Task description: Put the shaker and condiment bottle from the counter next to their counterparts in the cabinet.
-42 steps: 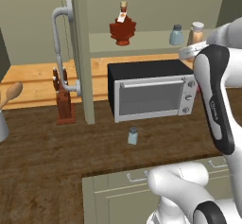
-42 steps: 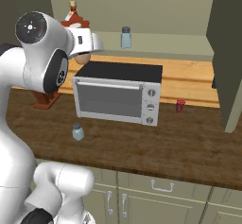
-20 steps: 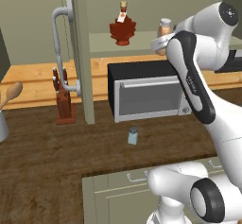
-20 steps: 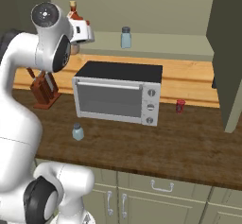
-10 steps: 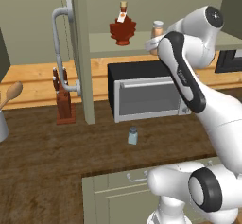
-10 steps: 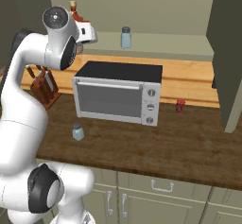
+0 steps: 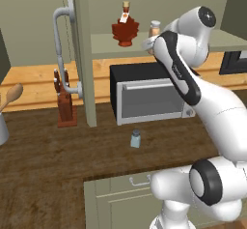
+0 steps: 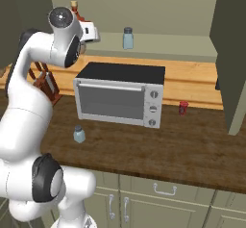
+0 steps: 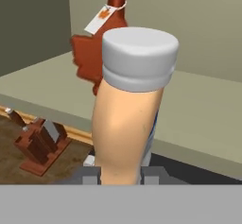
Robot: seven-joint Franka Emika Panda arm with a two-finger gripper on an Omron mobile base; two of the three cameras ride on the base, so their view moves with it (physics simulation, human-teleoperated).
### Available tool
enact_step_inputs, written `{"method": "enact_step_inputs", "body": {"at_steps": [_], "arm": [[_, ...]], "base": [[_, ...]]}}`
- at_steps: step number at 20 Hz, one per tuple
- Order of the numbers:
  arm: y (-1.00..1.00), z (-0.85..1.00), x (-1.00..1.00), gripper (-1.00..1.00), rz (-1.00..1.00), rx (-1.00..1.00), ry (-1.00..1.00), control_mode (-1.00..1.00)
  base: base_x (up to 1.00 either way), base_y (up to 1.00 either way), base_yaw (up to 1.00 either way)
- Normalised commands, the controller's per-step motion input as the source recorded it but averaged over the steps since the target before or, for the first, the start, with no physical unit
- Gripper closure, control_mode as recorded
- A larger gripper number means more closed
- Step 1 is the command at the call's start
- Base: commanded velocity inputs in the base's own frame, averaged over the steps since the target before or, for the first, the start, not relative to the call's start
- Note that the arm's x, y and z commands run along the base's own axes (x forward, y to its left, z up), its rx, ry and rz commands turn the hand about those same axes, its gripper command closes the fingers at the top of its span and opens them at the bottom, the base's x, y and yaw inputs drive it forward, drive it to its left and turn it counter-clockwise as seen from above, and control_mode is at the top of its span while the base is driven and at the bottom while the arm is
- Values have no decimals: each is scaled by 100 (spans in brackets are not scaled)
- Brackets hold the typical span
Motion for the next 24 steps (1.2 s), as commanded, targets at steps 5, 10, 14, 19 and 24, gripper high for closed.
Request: {"method": "enact_step_inputs", "body": {"at_steps": [5,10,14,19,24], "arm": [[8,-2,39,100,3,0,2,-100],[5,0,52,100,2,1,0,-100],[10,-5,55,100,2,0,0,-100],[5,-8,36,100,2,0,0,-100],[2,-6,27,100,1,0,0,-100]], "base": [[0,0,0],[0,0,0],[0,0,0],[0,0,0],[0,0,0]]}}
